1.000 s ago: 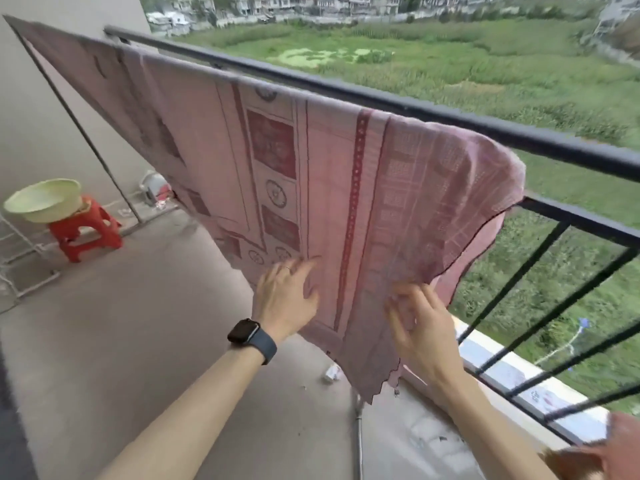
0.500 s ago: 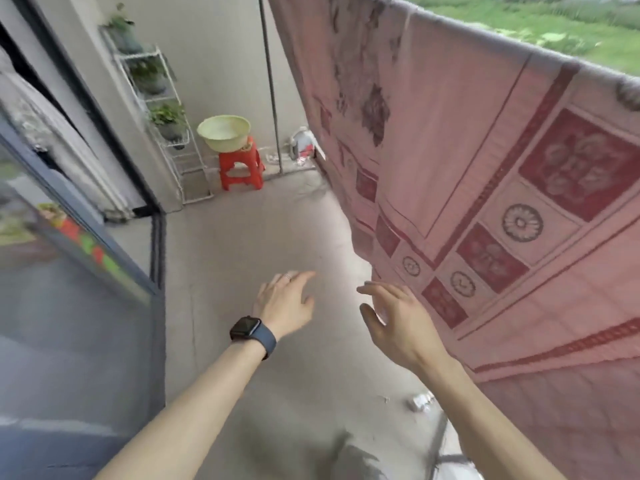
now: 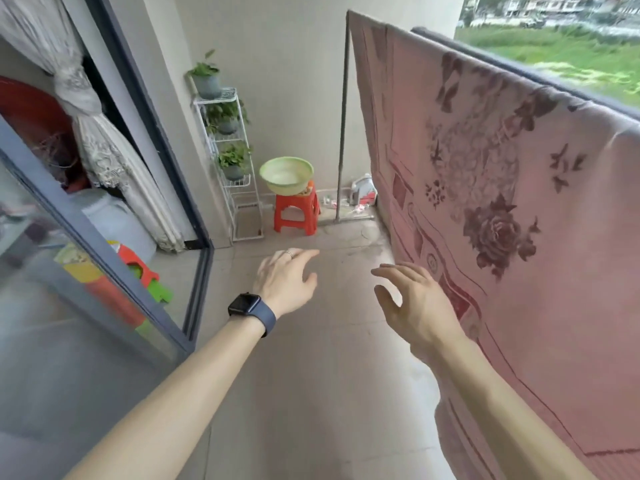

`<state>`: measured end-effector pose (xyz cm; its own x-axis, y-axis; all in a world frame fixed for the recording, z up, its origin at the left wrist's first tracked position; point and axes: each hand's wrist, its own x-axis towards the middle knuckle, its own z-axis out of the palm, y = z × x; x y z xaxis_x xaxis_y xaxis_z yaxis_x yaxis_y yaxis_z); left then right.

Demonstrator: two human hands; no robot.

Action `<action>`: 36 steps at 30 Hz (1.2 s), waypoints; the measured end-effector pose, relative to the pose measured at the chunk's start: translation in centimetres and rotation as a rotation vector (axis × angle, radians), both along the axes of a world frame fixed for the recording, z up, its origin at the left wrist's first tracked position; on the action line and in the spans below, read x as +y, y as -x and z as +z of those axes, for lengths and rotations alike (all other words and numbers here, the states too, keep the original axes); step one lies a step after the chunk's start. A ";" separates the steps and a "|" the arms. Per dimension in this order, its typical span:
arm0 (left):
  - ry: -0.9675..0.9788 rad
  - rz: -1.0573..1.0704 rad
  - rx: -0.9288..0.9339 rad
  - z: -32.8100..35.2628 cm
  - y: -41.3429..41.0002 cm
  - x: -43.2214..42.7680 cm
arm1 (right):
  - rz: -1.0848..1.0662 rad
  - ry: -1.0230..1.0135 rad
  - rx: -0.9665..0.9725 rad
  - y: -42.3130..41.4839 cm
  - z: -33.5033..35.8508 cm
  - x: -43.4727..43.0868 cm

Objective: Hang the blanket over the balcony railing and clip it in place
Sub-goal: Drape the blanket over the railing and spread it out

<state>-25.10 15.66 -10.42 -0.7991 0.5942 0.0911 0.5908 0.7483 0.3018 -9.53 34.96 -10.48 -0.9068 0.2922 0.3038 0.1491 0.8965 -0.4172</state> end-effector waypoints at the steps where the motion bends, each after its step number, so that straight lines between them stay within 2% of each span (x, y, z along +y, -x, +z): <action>1: -0.001 0.009 0.009 0.3 2.1 0.4 | 0.000 -0.014 0.005 2.4 0.4 0.9; 5: 0.002 0.049 0.099 0.5 11.8 1.5 | 0.028 -0.114 0.042 12.1 1.2 4.2; 9: 0.027 0.062 0.157 -0.1 23.1 2.9 | -0.035 -0.178 0.037 23.1 1.4 7.1; 17: 0.021 -0.024 0.201 2.0 48.9 8.9 | -0.116 -0.224 0.039 47.5 2.2 12.6; 26: 0.061 -0.184 0.188 3.6 70.8 21.2 | -0.252 -0.214 0.029 66.2 4.6 20.3; 36: -0.012 -0.298 0.168 5.0 90.6 37.0 | -0.324 -0.214 0.048 85.8 6.0 32.6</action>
<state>-115.71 52.69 -5.45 -0.5639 0.7974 0.2150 0.8251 0.5324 0.1892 -95.35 67.56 -4.49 -0.7610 0.4864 0.4292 0.4236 0.8737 -0.2391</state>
